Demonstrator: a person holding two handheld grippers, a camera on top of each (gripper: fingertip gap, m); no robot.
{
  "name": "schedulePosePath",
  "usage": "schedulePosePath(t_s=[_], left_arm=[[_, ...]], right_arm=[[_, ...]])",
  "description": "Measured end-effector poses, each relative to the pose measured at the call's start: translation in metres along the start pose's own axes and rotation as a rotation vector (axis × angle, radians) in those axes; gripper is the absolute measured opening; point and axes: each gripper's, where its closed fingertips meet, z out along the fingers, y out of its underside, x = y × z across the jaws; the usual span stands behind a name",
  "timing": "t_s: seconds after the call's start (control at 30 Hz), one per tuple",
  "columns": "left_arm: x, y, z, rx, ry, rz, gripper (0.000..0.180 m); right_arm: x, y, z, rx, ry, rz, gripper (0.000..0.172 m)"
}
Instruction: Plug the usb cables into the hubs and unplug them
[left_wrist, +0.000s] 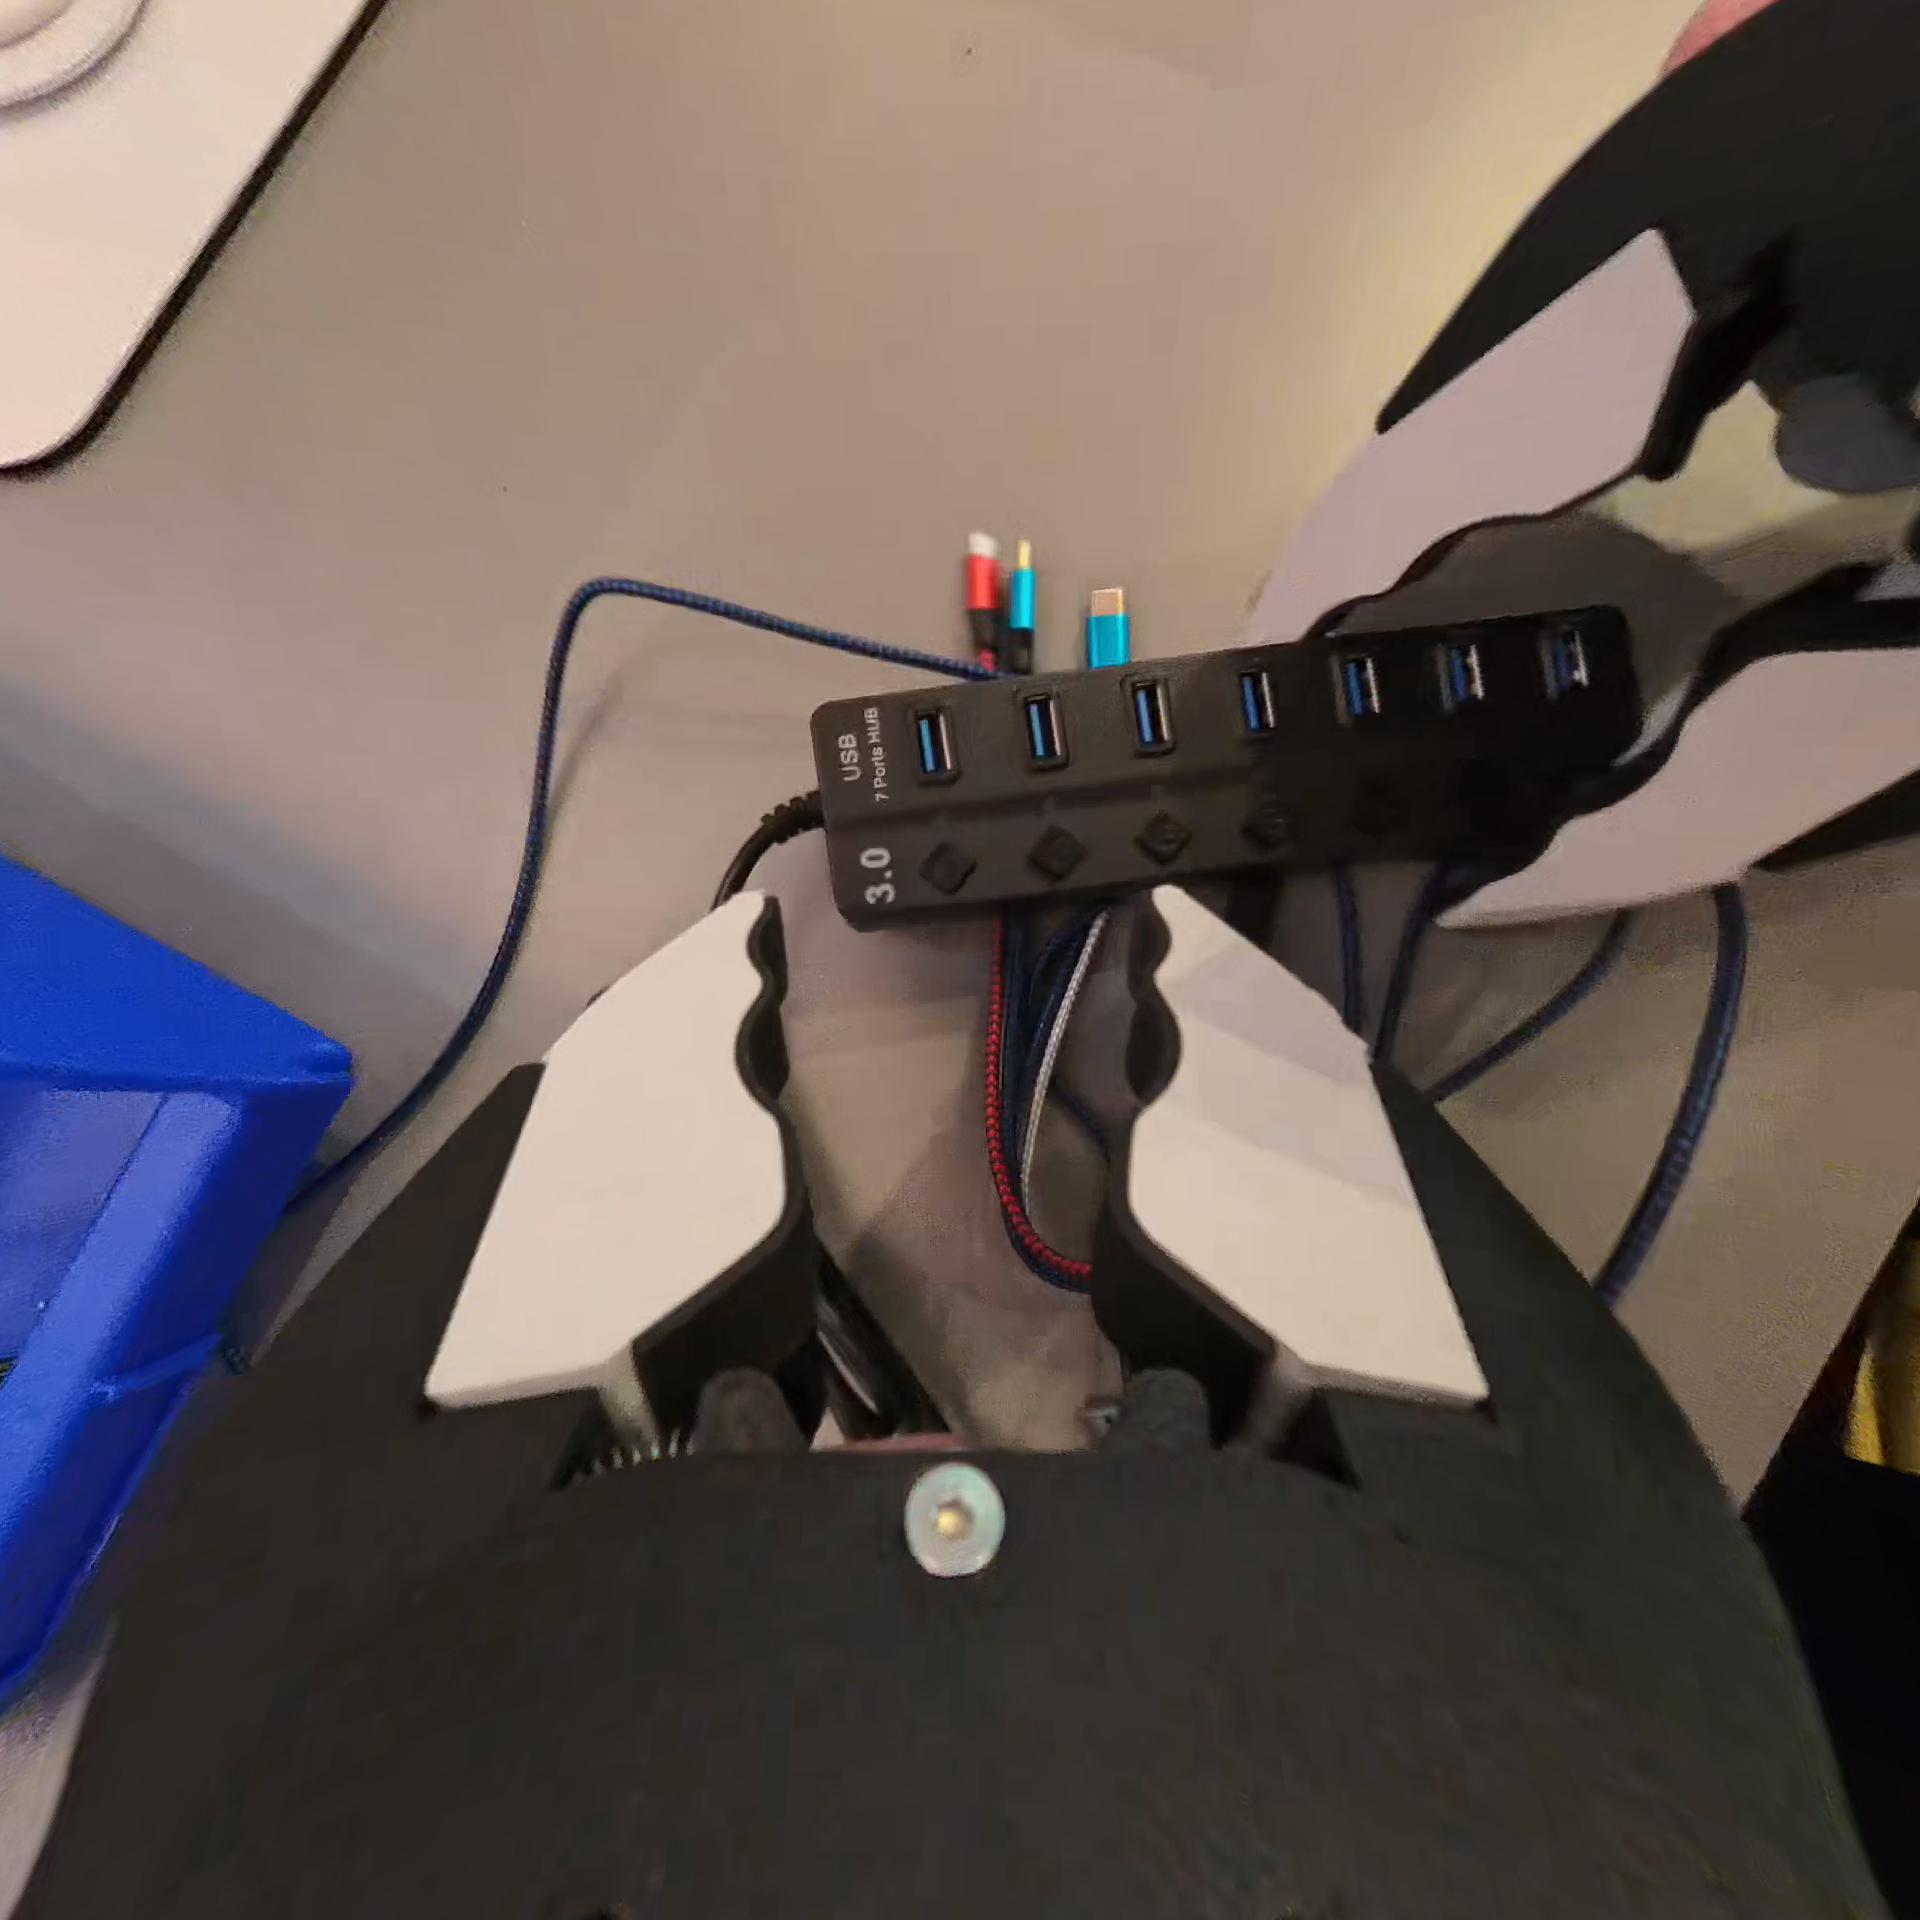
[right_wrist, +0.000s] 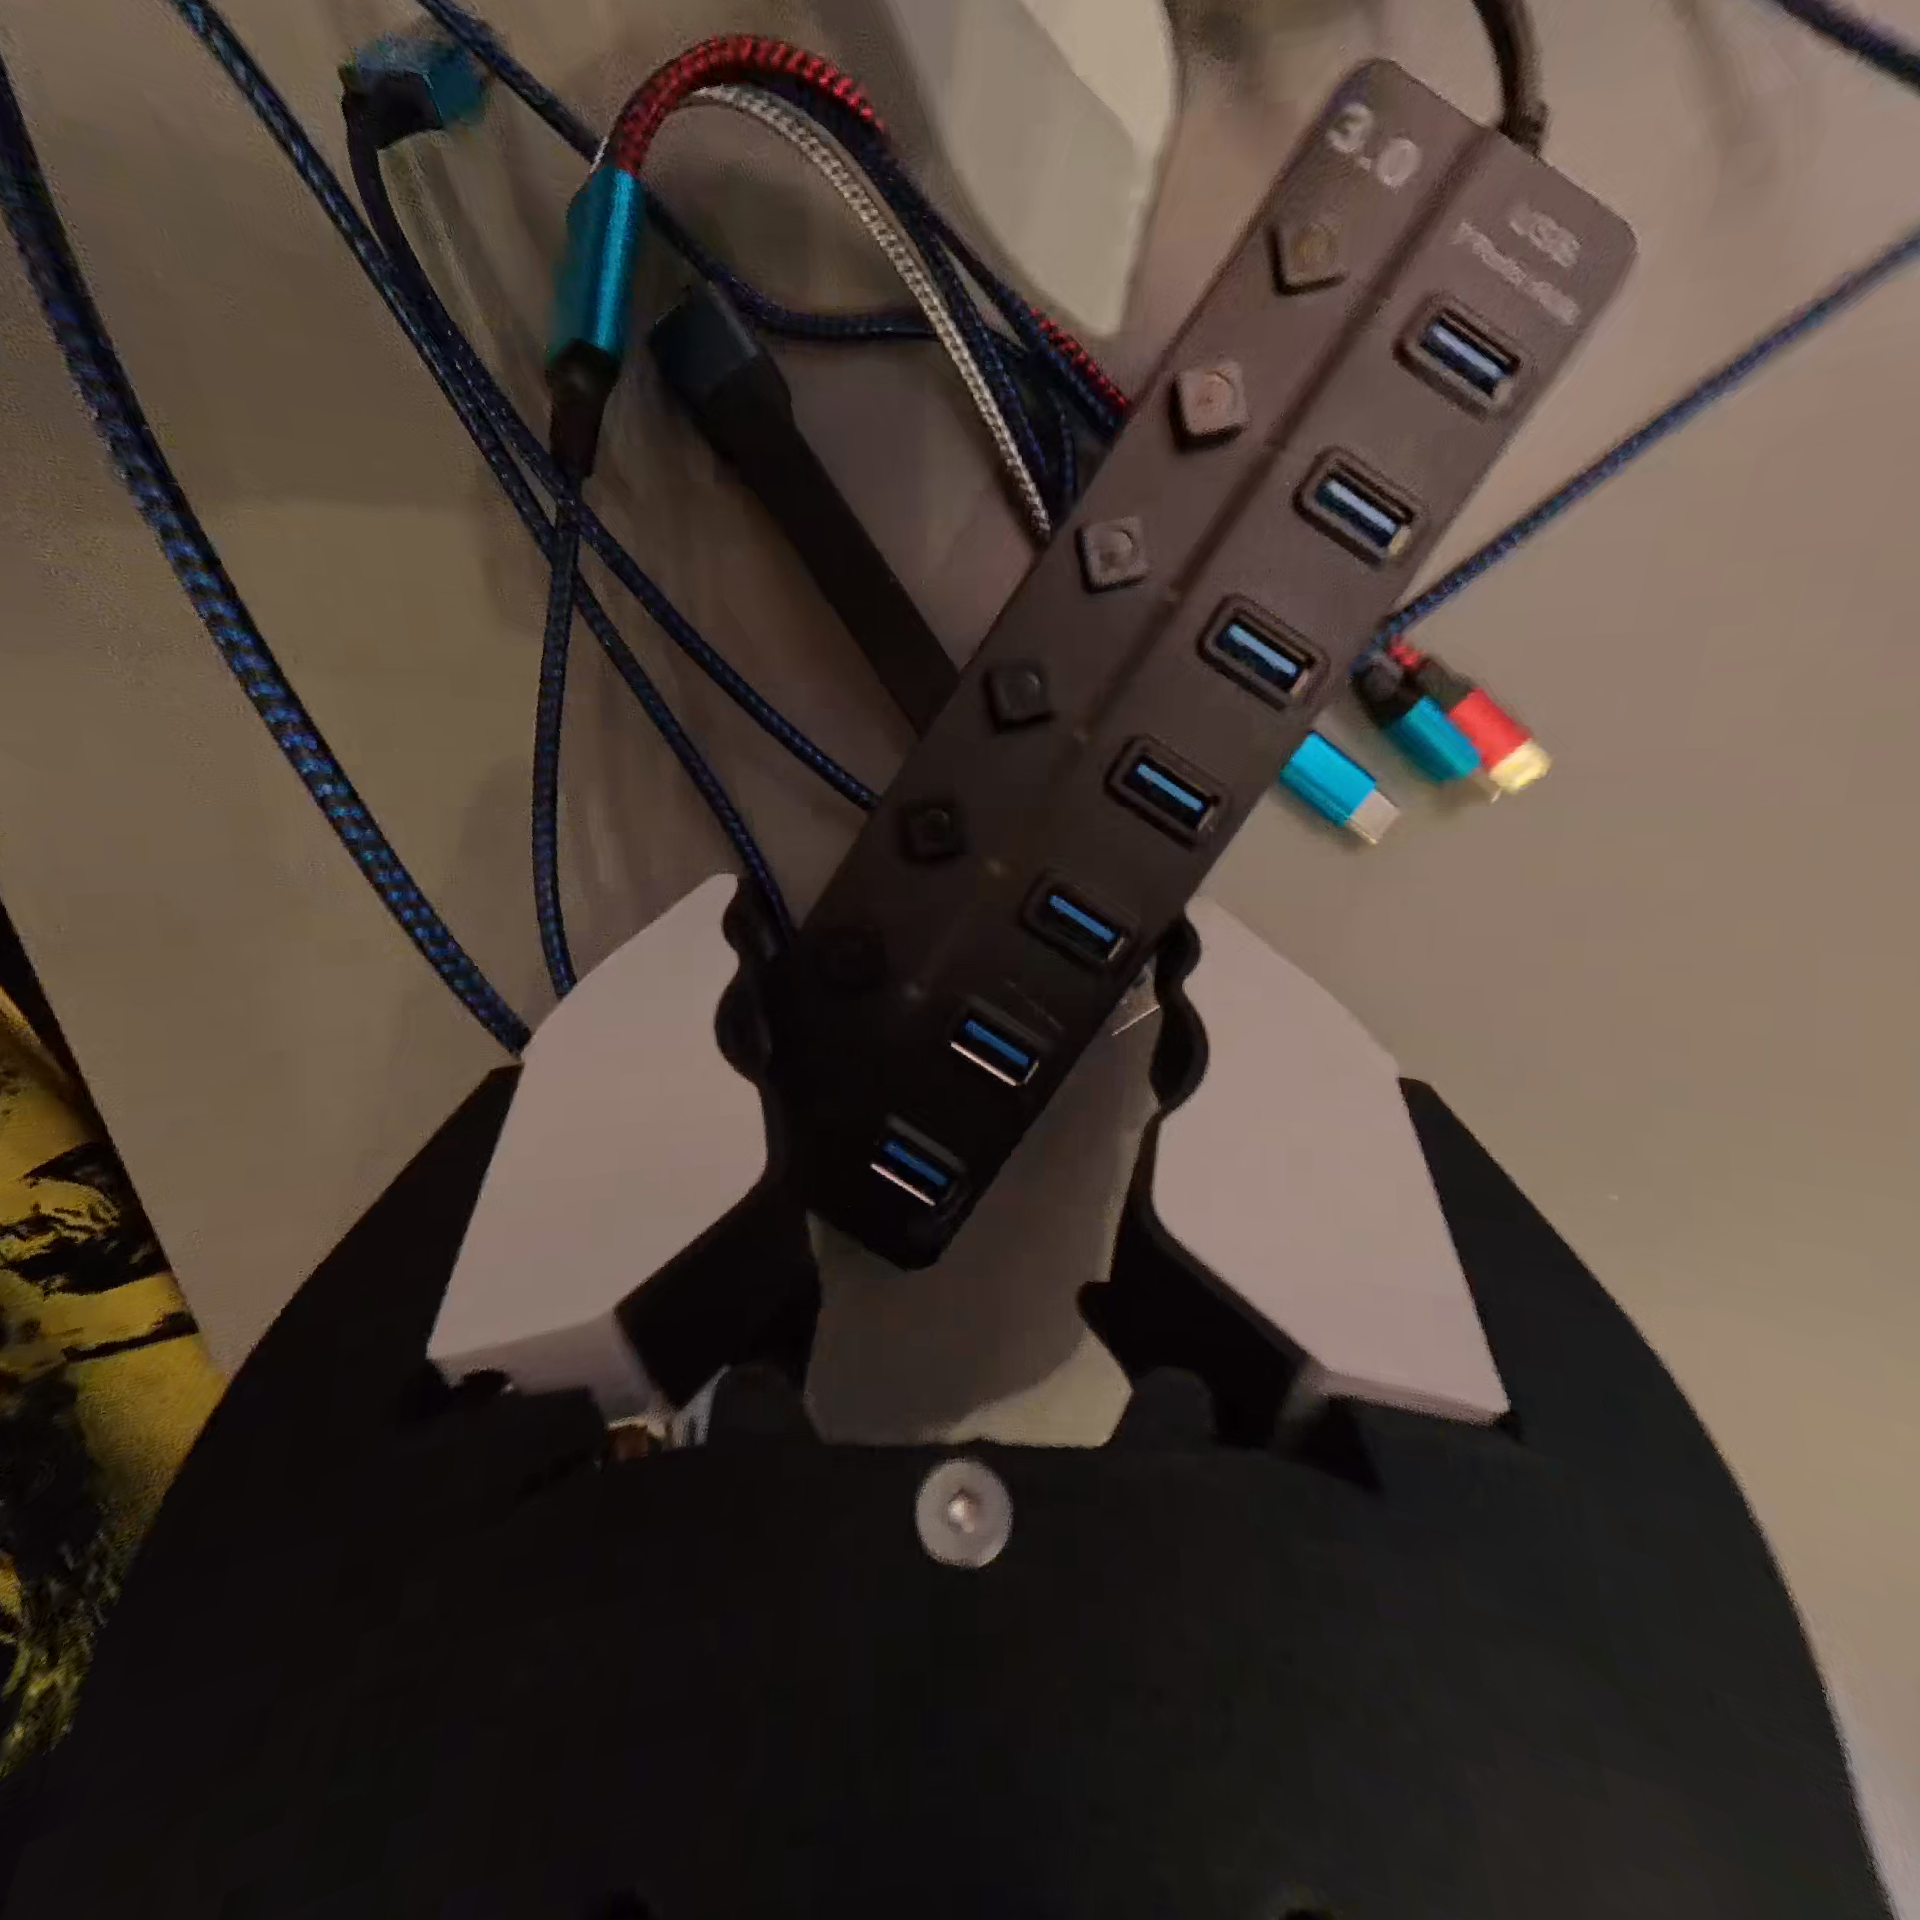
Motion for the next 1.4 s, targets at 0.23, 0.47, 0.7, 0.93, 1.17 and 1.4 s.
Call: schedulePosePath(t_s=[0.23, 0.47, 0.7, 0.93, 1.17, 1.4], left_arm=[[-0.003, -0.003, -0.008, 0.042, 0.003, -0.027, 0.063], [0.011, -0.029, -0.013, 0.18, 0.132, -0.135, 0.062], [0.026, -0.078, -0.017, 0.408, 0.342, -0.356, 0.077], [0.04, -0.131, -0.01, 0.611, 0.514, -0.494, 0.078], [0.051, -0.137, -0.008, 0.595, 0.583, -0.424, 0.038], [0.076, -0.136, -0.018, 0.393, 0.618, -0.098, 0.036]], right_arm=[[0.038, 0.009, -0.007, -0.041, -0.015, -0.044, 0.061], [0.06, 0.004, -0.027, 0.14, -0.07, 0.013, 0.059], [0.073, -0.022, -0.072, 0.449, -0.036, 0.076, 0.059], [0.051, -0.043, -0.089, 0.576, 0.017, 0.046, 0.059], [0.041, -0.046, -0.092, 0.642, 0.083, 0.042, 0.061], [0.057, -0.058, -0.169, 0.877, -0.271, 0.123, 0.071]])
